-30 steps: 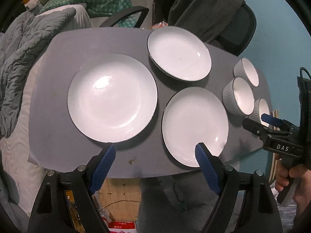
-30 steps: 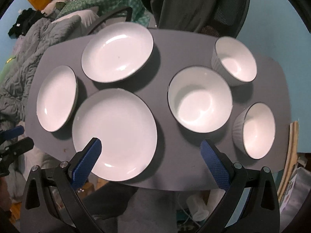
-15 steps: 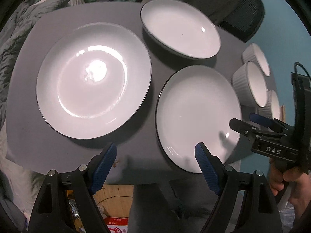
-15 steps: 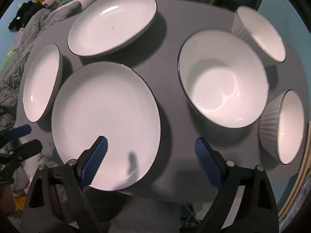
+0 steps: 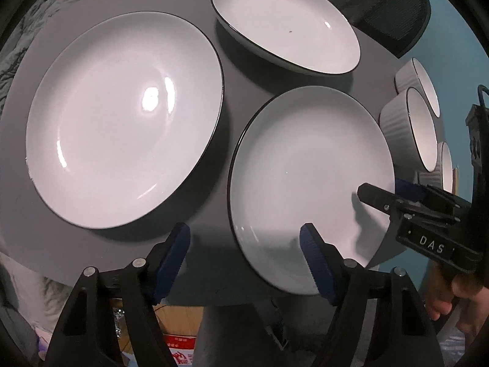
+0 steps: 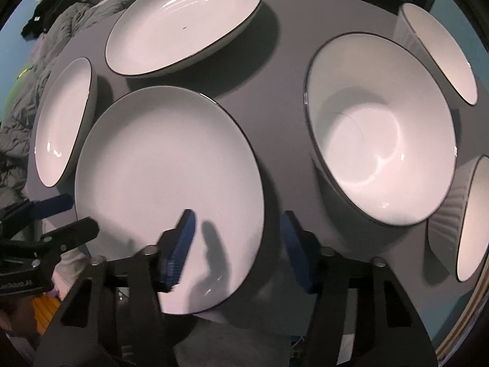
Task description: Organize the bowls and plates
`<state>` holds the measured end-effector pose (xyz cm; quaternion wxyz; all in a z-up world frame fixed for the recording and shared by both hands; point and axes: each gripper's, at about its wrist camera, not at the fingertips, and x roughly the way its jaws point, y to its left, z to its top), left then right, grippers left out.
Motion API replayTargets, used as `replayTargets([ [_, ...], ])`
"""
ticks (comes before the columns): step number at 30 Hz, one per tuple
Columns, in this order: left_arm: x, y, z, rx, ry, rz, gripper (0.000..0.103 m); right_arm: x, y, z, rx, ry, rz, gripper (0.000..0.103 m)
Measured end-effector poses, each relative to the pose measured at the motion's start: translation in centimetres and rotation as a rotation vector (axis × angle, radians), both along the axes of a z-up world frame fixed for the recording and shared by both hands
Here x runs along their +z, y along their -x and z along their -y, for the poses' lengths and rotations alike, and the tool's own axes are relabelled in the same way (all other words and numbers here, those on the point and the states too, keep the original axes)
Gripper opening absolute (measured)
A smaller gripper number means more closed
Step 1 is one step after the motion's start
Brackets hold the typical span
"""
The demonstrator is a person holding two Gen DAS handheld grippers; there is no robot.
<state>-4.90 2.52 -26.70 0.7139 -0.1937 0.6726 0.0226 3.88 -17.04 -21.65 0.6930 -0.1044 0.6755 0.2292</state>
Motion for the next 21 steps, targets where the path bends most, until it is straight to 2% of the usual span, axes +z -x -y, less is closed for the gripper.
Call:
replayTargets([
  [1, -0.1, -0.1, 0.0, 0.001, 0.003, -0.004, 0.068, -0.1, -0.2, 0.0, 0.004, -0.001, -0.006, 0.046],
  [3, -0.2, -0.4, 0.1, 0.004, 0.005, -0.008, 0.066, -0.3, -0.5, -0.1, 0.012, -0.005, -0.023, 0.036],
  [8, -0.6, -0.7, 0.1, 0.01, -0.006, -0.003, 0.064, -0.3, -1.2, 0.1, 0.012, -0.011, -0.044, 0.033],
  [10, -0.9, -0.8, -0.1, 0.023, -0.004, -0.01, 0.059, -0.3, -1.5, 0.3, 0.001, -0.011, -0.045, 0.033],
  [12, -1.0, -0.8, -0.3, 0.034, -0.004, -0.023, 0.058, -0.4, -1.5, 0.4, 0.001, -0.013, -0.045, 0.033],
  [13, -1.1, -0.8, -0.4, 0.037, -0.005, -0.027, 0.058, -0.9, -2.3, -1.0, 0.0, -0.012, -0.047, 0.033],
  [18, -1.3, -0.9, -0.8, 0.041, -0.001, -0.034, 0.056, -1.1, -2.4, -1.1, -0.006, -0.015, -0.07, 0.033],
  [21, -1.4, -1.2, -0.6, 0.036, 0.005, -0.034, 0.048, -1.3, -3.0, -0.7, -0.014, -0.023, -0.075, 0.033],
])
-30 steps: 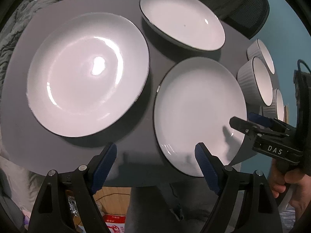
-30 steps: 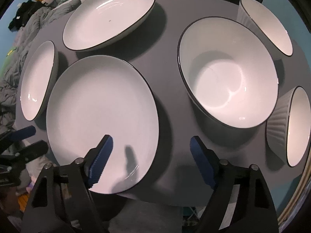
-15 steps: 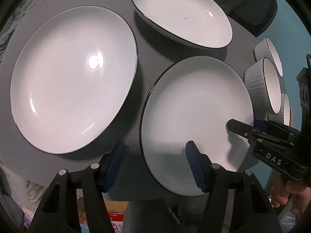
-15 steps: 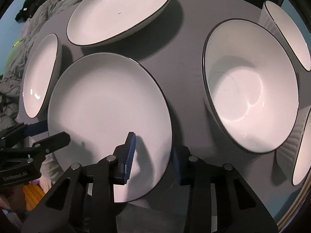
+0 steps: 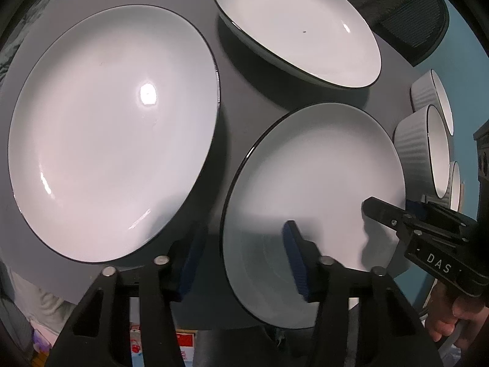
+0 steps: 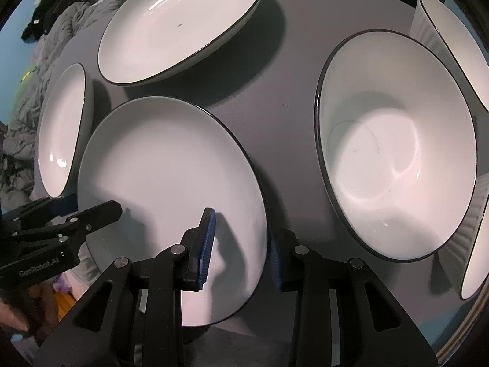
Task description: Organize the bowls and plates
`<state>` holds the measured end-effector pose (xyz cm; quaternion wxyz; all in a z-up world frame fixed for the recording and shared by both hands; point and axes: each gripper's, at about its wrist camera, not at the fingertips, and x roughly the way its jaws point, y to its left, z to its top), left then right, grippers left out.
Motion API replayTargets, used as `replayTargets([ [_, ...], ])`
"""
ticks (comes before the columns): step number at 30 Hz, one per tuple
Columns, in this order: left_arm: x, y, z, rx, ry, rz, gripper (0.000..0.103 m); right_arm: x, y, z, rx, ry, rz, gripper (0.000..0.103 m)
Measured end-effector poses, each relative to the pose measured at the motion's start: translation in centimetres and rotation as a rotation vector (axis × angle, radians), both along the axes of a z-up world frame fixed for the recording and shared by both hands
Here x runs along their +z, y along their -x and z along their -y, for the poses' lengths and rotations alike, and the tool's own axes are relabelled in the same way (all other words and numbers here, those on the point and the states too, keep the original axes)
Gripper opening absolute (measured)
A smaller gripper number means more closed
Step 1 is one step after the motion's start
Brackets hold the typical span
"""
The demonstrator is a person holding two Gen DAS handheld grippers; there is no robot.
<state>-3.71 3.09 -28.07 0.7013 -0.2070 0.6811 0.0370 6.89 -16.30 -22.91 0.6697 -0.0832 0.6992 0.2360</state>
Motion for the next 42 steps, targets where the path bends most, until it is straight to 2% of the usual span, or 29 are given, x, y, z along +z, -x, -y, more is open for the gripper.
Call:
replayTargets([
  [6, -0.4, -0.5, 0.1, 0.011, 0.039, -0.018, 0.046, -0.4, -0.8, 1.2, -0.001, -0.021, -0.019, 0.029],
  [10, -0.4, -0.4, 0.2, 0.004, 0.028, -0.029, 0.034, -0.5, -1.2, 2.1, -0.007, -0.048, -0.022, 0.029],
  [15, -0.4, -0.7, 0.3, -0.018, 0.011, -0.034, 0.027, -0.7, -1.3, 2.8, -0.001, -0.057, -0.011, 0.028],
  [20, -0.5, -0.6, -0.2, -0.004, 0.05, -0.027, 0.023, -0.5, -1.4, 3.5, -0.022, -0.065, -0.031, 0.028],
  [22, -0.6, -0.6, -0.5, 0.01, 0.063, -0.029, 0.021, -0.4, -1.8, 3.7, -0.036, -0.054, -0.048, 0.023],
  [27, -0.7, -0.3, -1.1, 0.026, 0.088, -0.03, 0.019, -0.5, -2.2, 4.1, -0.031, -0.062, -0.077, 0.02],
  [34, -0.6, -0.4, -1.2, 0.031, 0.079, -0.05, 0.02, 0.0, -2.7, 4.1, -0.008, -0.048, -0.083, 0.017],
  [39, 0.5, 0.1, -0.9, 0.007, 0.058, -0.047, 0.02, 0.8, -2.7, 4.2, 0.0, -0.045, -0.088, 0.017],
  [42, 1.2, -0.5, -0.4, 0.002, 0.05, -0.04, 0.02, 0.7, -2.7, 1.7, -0.002, -0.04, -0.086, 0.017],
])
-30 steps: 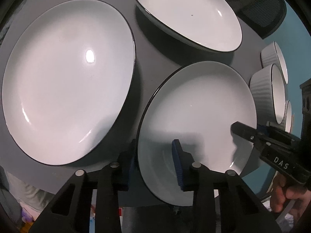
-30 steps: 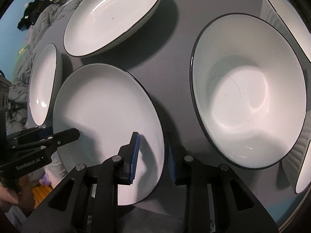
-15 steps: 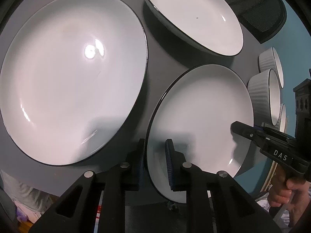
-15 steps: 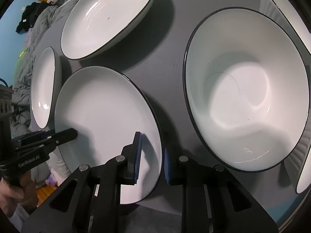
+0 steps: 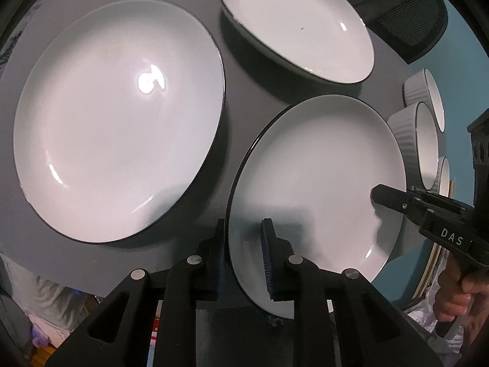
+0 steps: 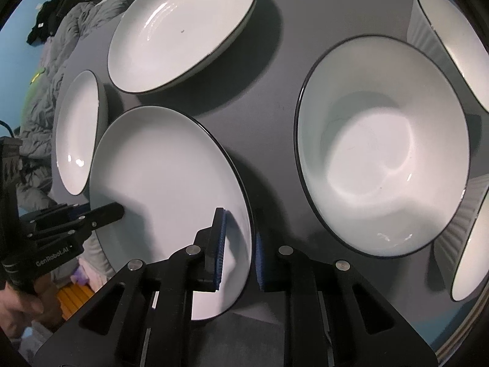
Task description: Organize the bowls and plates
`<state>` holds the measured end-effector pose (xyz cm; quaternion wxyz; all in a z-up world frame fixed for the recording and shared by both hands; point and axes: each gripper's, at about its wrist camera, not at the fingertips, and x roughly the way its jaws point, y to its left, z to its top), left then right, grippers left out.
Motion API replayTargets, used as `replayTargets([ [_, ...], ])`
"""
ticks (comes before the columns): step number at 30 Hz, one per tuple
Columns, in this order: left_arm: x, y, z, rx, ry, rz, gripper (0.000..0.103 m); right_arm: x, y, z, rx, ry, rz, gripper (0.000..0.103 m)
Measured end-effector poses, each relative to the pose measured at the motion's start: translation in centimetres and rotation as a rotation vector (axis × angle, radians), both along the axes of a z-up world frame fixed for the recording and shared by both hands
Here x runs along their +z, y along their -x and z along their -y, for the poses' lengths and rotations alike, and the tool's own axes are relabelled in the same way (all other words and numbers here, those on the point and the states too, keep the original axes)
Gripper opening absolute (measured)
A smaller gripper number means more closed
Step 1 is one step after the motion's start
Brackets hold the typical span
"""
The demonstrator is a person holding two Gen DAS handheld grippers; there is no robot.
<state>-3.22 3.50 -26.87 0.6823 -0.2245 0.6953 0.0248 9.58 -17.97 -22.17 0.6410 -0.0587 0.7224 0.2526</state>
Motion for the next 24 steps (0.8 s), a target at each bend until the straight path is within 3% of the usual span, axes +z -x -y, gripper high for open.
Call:
replayTargets([
  [10, 2.8, -1.7, -1.6, -0.003, -0.019, 0.053, 0.02, 2.3, -1.4, -1.4, -0.007, -0.024, 0.027, 0.016],
  [24, 4.5, -8.8, -4.6, 0.03, -0.047, 0.107, 0.02, 3.0, -5.9, -5.3, -0.02, -0.059, 0.038, 0.014],
])
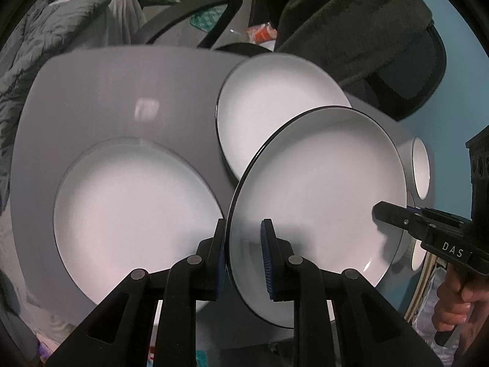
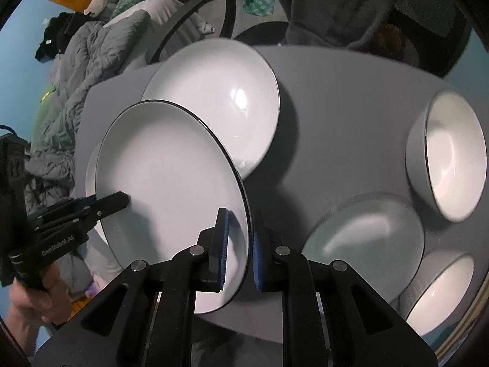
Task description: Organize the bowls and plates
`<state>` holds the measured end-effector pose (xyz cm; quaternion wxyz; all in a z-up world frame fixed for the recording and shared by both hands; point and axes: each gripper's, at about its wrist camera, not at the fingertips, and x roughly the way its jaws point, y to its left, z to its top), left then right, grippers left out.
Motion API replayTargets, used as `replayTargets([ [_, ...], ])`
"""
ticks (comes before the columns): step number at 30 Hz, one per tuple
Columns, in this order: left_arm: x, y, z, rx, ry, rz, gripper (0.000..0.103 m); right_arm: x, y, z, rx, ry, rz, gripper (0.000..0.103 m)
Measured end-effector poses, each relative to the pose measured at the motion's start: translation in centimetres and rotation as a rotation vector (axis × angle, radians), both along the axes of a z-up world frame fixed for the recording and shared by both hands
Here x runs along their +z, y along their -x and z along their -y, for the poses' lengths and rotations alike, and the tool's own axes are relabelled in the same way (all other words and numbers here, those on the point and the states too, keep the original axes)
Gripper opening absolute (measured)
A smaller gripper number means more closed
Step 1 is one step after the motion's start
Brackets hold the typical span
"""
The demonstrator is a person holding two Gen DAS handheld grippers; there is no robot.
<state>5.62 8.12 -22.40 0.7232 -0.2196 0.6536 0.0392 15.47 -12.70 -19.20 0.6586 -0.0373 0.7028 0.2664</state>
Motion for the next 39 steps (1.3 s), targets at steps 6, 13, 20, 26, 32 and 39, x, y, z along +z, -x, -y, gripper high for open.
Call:
replayTargets([
  [6, -0.6, -3.3, -1.3, -0.004, -0.019, -0.001, 0.021, -0.5, -2.4, -1.5, 0.002, -0.002, 0.005, 0.014],
  [13, -1.9, -6.3, -2.8, 0.004, -0.037, -0.021, 0.021, -1.0, -5.6, -1.6, 0.011, -0.001, -0.006, 0.015],
  [20, -3.3, -8.5, -3.3, -0.003, -0.067, -0.057, 0.021, -2.8, -7.8, -2.4, 0.009, 0.006, -0.04, 0.015],
  [26, -3.6, -8.8, -3.0, -0.027, -0.09, -0.076, 0.022, -3.5, -8.6, -2.5, 0.001, 0.016, -0.057, 0.017],
  [32, -3.7, -8.7, -2.9, -0.038, -0.091, -0.085, 0.022, -3.5, -8.7, -2.4, 0.01, 0.028, -0.061, 0.017],
  [39, -3.6, -9.1, -2.2, -0.07, -0.14, -0.124, 0.031, -3.3, -8.5, -2.6, -0.002, 0.066, -0.073, 0.021],
])
